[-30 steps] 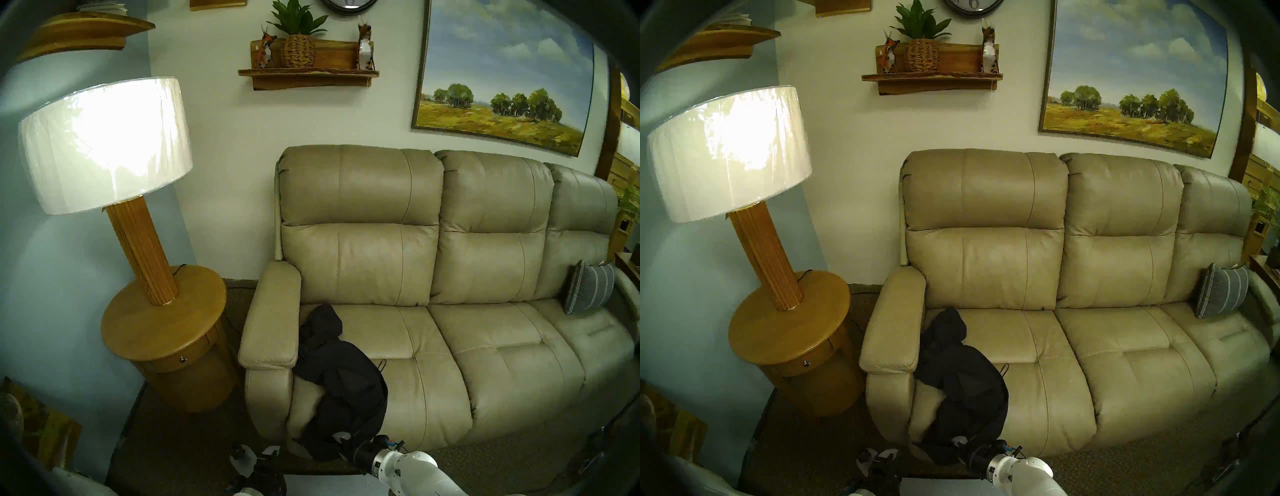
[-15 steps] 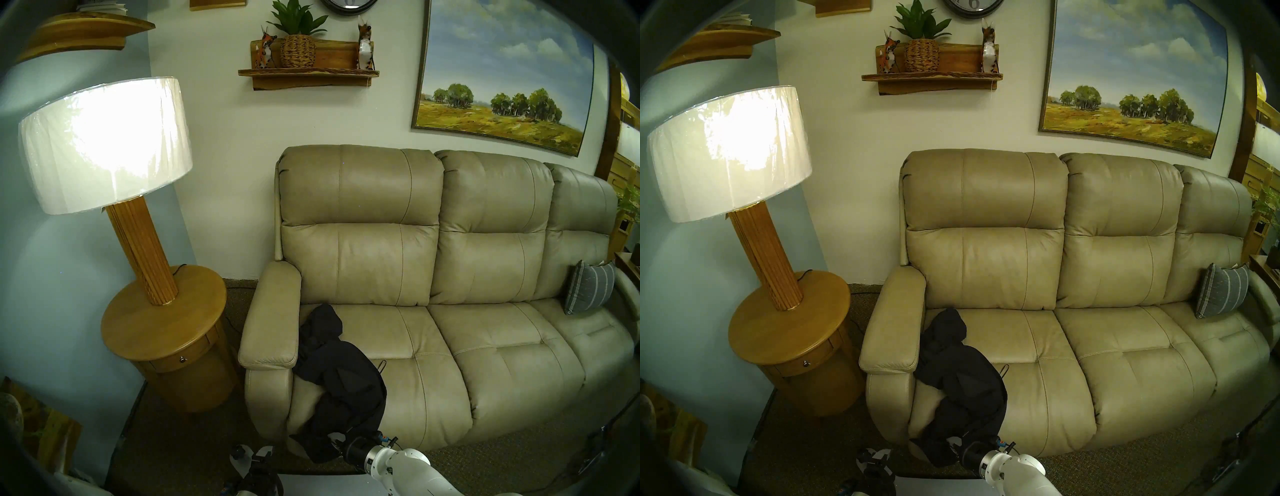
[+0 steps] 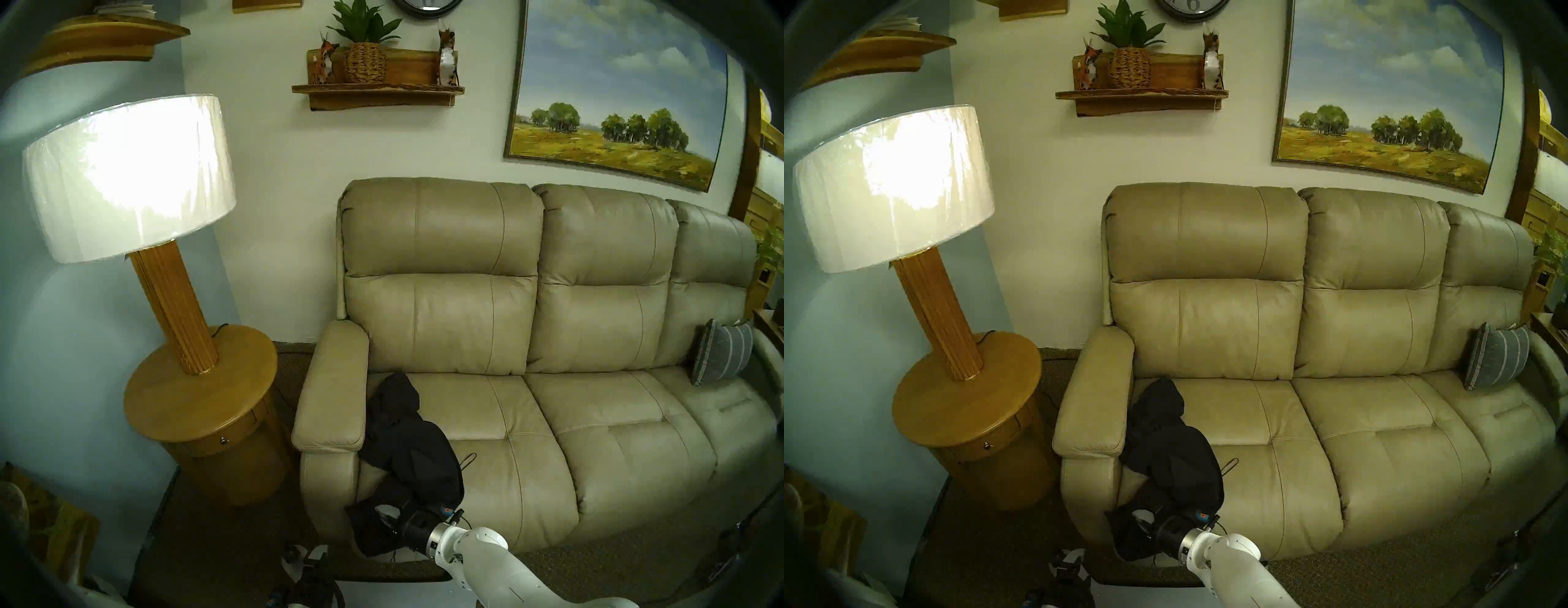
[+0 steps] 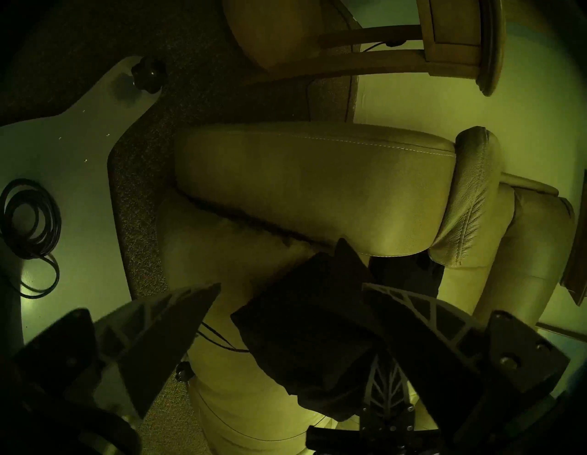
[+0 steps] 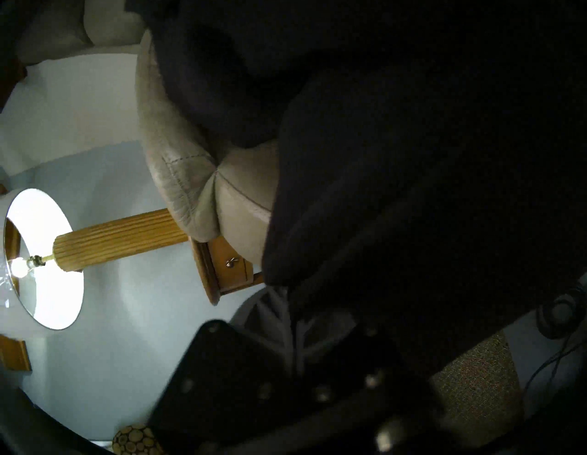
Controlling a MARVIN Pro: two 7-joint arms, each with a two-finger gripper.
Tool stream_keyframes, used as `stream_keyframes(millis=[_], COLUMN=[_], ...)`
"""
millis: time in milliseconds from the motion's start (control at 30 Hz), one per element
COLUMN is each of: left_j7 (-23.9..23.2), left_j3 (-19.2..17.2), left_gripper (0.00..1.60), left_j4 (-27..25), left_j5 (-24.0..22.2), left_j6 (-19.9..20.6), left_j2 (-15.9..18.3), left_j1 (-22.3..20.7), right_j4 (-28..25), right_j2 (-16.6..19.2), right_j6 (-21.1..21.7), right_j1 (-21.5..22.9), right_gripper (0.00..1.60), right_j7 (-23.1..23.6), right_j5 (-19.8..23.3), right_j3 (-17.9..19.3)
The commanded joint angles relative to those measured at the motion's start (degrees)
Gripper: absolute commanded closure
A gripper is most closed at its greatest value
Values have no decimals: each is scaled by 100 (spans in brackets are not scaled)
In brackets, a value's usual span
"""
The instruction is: Drape jacket on sofa arm
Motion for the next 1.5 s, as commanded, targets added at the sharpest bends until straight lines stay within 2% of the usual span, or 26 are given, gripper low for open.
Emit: stream_keyframes(millis=[0,333,633,933,1467], left_j7=[-224,-411,-626,-922,-1326], left_j3=[-39,-96,-154,-286,-647], left_gripper=[0,0,0,0,0], left_j4=[-44,-42,-45,-109,-314], left_j5=[39,112,180,252,372], left_j6=[-57,-160,-250,-285,-196], left_j2=[7,7,11,14,-80], left_j1=[68,151,246,253,-55], right_j4=[-504,-1009,-1265,-1371,-1449], right_j2=[-152,-232,-221,-175,-151], right_j6=[123,210,237,231,99], right_j1=[342,690,702,640,617], right_gripper=[160,160,160,160,160], right_j7=[290,421,461,451,403], right_j5=[24,46,109,186,315], right_j3=[-413,-1013,-1362,-1548,-1685])
